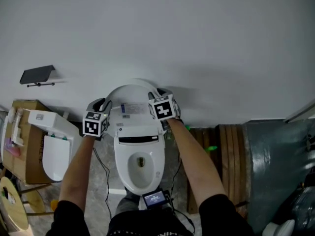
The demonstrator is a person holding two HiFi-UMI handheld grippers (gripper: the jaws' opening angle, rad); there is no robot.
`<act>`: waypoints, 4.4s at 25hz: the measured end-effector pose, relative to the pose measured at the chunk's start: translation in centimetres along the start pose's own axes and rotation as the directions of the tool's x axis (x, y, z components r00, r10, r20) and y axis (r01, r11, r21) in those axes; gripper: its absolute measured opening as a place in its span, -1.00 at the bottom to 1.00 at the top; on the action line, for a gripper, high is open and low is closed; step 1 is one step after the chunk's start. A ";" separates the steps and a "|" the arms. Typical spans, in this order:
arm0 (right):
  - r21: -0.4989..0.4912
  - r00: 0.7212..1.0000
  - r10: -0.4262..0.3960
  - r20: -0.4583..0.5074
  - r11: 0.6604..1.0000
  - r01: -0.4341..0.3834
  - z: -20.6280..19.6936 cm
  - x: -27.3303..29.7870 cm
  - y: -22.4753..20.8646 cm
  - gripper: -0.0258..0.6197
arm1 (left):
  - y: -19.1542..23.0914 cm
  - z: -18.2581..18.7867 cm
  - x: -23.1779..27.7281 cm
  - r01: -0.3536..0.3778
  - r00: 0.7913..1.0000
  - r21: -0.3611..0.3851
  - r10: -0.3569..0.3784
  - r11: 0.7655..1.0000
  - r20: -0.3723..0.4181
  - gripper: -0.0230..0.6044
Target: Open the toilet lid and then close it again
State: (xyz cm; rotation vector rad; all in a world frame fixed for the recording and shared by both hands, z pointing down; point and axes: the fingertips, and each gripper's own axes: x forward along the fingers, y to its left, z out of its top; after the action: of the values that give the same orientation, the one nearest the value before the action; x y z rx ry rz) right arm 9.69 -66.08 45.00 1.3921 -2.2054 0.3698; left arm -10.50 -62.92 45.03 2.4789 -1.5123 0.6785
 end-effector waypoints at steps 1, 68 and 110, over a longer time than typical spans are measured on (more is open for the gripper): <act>-0.002 1.000 0.004 0.004 1.000 -0.004 0.1 -0.4 -0.1 -0.50 | -0.2 -0.1 -0.3 -0.006 1.000 -0.003 0.006 1.000 -0.001 -0.59; 0.012 0.974 0.133 0.181 0.990 -0.138 -20.0 -40.0 17.9 -0.87 | -28.3 -12.8 -37.4 0.177 0.972 -0.041 -0.168 0.983 0.163 -0.84; 0.088 0.960 0.089 0.267 0.989 -0.116 -22.0 -44.2 23.2 -0.87 | -28.1 -13.6 -43.1 0.235 0.942 -0.120 -0.195 0.965 0.273 -0.90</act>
State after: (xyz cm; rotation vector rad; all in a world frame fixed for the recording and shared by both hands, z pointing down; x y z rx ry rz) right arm 10.22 -11.73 40.17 1.4559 -2.5127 0.3571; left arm -6.64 -10.06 40.13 2.6405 -1.2817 0.2001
